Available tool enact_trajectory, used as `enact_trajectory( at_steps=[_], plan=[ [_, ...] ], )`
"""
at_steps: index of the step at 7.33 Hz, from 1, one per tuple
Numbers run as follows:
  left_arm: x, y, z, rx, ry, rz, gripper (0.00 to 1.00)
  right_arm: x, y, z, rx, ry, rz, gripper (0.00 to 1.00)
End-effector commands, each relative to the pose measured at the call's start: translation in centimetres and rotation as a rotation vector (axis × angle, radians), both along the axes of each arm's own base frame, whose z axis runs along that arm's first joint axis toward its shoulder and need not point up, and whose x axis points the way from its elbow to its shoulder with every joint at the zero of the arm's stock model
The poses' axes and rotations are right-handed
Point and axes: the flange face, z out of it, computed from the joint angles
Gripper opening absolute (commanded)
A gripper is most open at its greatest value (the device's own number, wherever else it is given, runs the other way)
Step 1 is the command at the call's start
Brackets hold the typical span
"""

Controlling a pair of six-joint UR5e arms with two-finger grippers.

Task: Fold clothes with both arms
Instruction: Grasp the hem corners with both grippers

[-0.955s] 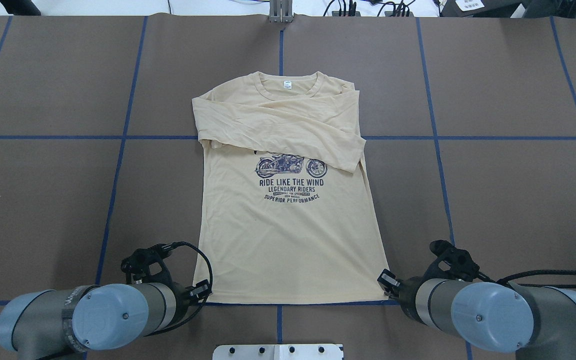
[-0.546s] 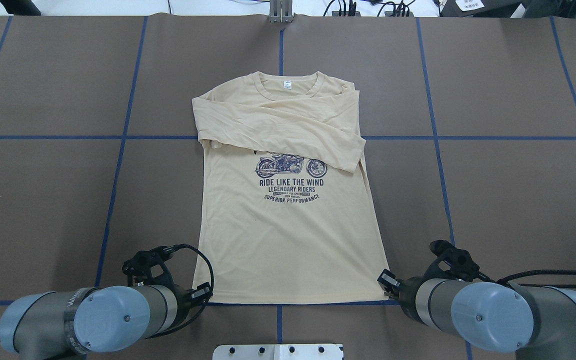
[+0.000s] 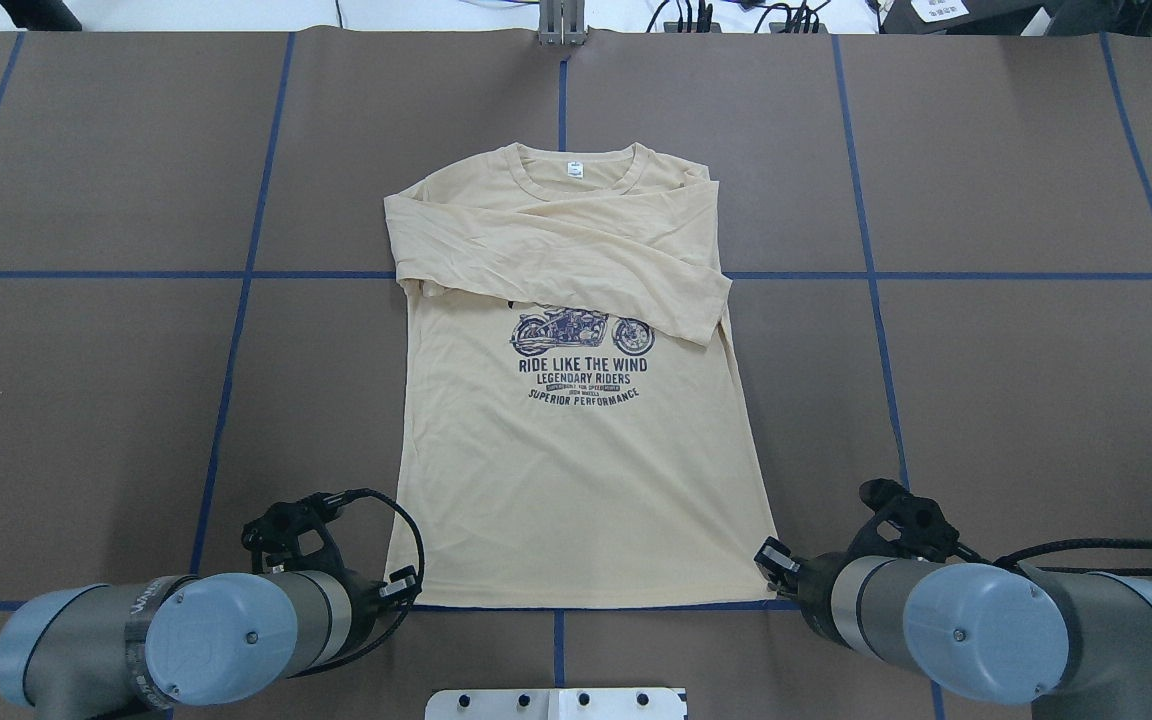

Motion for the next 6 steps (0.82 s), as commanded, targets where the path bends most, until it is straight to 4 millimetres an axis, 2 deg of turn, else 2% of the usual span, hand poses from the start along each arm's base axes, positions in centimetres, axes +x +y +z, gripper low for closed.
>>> enact_trajectory(
  at_steps=[1,2,3,5,6],
  plan=[
    [0.0,0.0,0.1,0.000,-0.002,0.000,0.27,0.0,0.0,0.0,0.000,0.000,0.000,0.00],
    [0.0,0.0,0.2,-0.002,-0.003,0.001,0.06,0.0,0.0,0.0,0.000,0.000,0.000,0.00],
    [0.0,0.0,0.3,-0.002,-0.005,0.001,0.00,0.0,0.0,0.0,0.001,0.000,0.001,0.00],
    [-0.8,0.0,-0.7,0.001,0.018,0.002,0.00,-0.1,0.1,0.1,0.000,0.001,0.000,0.00],
    [-1.9,-0.1,-2.3,0.005,0.051,-0.001,0.00,0.0,0.0,-0.3,0.001,-0.008,0.002,0.00]
  ],
)
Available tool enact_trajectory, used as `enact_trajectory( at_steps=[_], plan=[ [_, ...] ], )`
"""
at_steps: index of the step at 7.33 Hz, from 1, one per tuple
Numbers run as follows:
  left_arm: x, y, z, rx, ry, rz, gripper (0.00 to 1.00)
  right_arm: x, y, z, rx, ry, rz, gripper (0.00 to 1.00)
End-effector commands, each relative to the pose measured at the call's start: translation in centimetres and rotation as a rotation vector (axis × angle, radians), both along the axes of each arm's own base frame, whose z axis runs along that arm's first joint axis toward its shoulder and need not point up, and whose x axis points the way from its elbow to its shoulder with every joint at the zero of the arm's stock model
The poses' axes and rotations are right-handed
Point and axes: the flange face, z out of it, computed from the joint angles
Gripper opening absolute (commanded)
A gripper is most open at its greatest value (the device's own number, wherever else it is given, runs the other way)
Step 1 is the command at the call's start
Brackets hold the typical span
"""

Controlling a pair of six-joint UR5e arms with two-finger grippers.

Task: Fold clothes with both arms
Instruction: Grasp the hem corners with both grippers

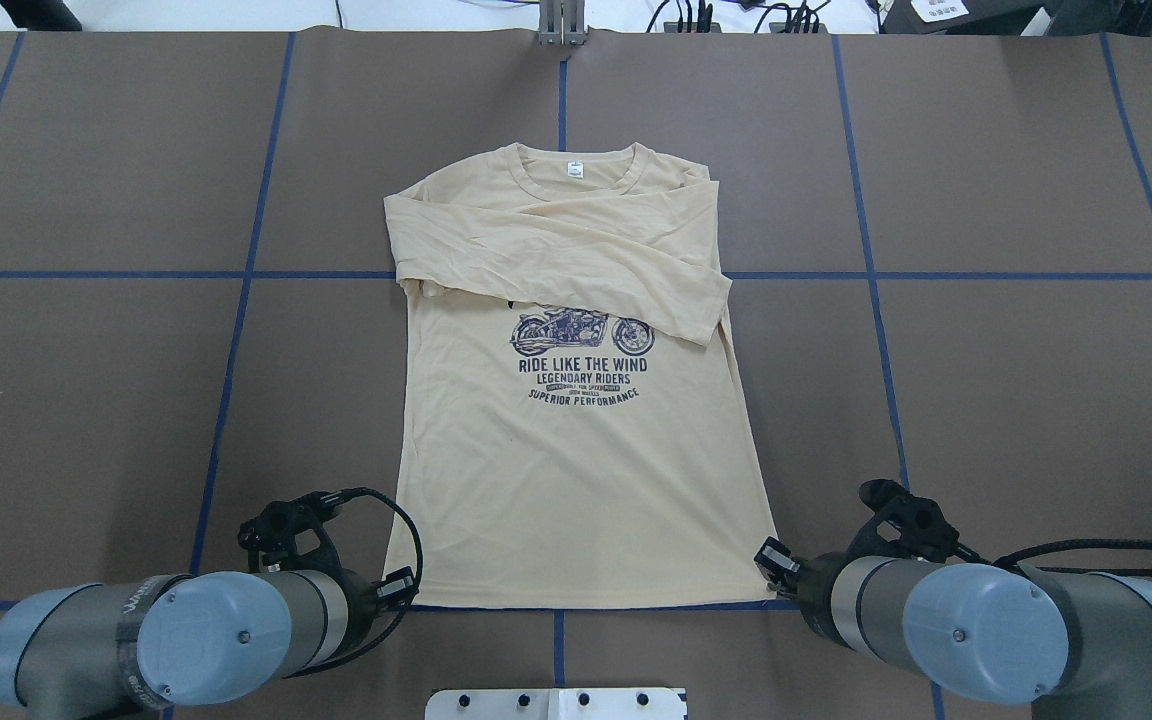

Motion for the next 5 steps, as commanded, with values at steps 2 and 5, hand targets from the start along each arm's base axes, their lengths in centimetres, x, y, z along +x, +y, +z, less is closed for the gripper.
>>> enact_trajectory(
  at_steps=[2,5],
  plan=[
    [-4.2,1.5,-4.0,-0.087,0.104,0.064,0.00,0.5,0.3,-1.1,-0.003,-0.024,-0.001,0.00],
    [-9.2,2.5,-8.7,-0.153,0.196,0.091,0.00,5.1,1.7,-4.1,-0.033,-0.096,-0.053,0.00]
  ],
)
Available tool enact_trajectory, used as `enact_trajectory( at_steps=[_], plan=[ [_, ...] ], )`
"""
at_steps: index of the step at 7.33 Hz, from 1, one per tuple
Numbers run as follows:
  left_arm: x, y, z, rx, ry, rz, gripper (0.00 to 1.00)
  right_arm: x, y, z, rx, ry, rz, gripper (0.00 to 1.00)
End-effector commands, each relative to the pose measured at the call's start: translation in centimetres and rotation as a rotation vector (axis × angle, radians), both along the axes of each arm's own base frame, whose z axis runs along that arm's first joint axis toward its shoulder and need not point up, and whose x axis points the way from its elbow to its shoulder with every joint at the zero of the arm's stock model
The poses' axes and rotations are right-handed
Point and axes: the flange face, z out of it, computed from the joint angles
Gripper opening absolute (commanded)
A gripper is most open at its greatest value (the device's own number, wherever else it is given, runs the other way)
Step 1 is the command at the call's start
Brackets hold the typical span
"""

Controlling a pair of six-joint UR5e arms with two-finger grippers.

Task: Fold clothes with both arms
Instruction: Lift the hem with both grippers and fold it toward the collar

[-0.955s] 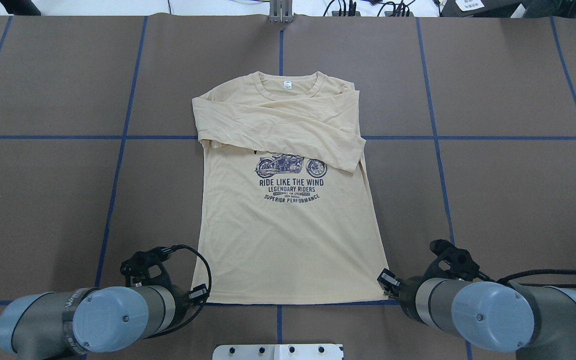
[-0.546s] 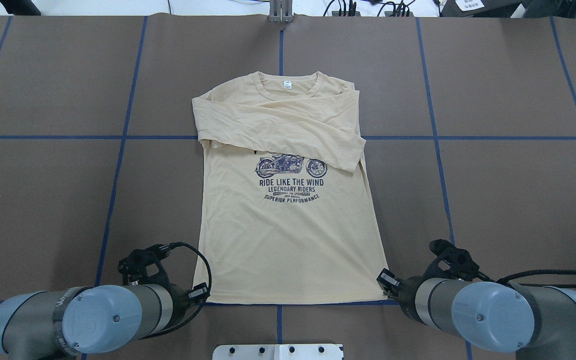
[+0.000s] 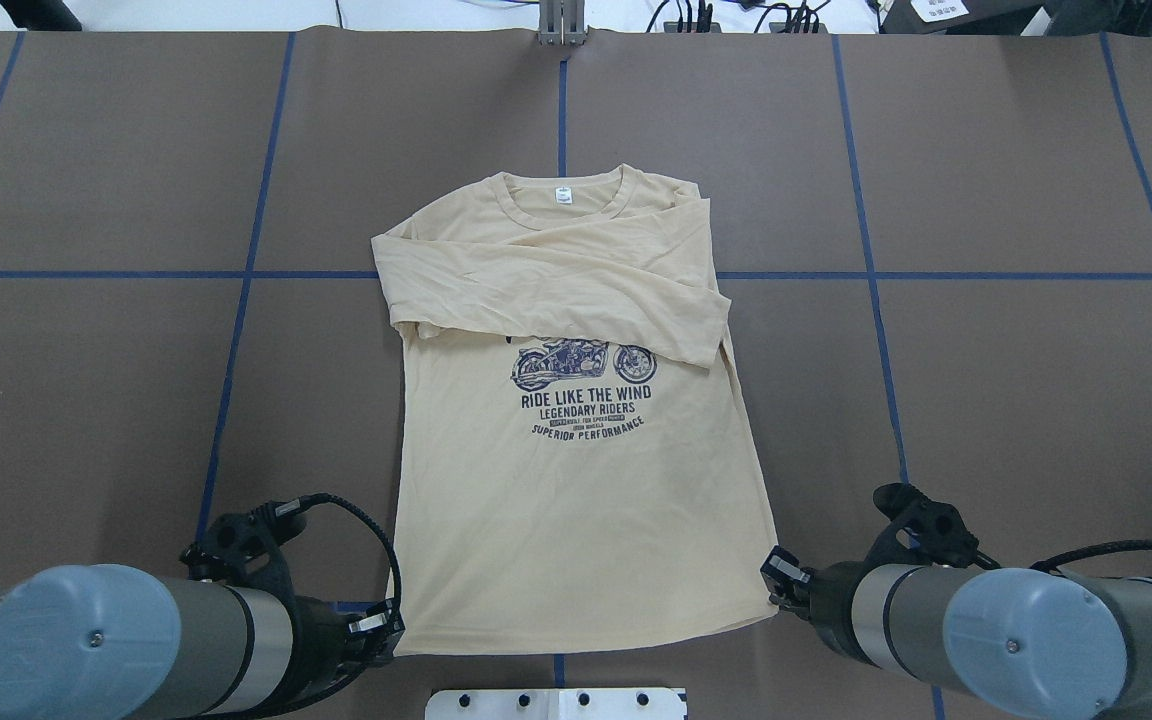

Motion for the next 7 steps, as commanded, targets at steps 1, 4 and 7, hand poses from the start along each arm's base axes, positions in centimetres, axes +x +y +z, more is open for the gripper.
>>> enact_trajectory(
  at_steps=[1,4,7],
  plan=[
    [-2.3,0.2,-1.9,-0.024,0.029,-0.007,0.00,3.0,0.7,-2.5,-0.017,-0.058,-0.032,0.00],
    [-4.7,-5.2,-2.8,0.031,0.050,-0.119,0.00,4.2,-7.3,-3.6,-0.108,-0.096,0.004,0.00],
    [-6.7,-15.8,-1.9,0.216,-0.013,-0.211,0.00,4.5,-23.4,-6.0,-0.045,0.005,-0.007,0.00]
  ],
)
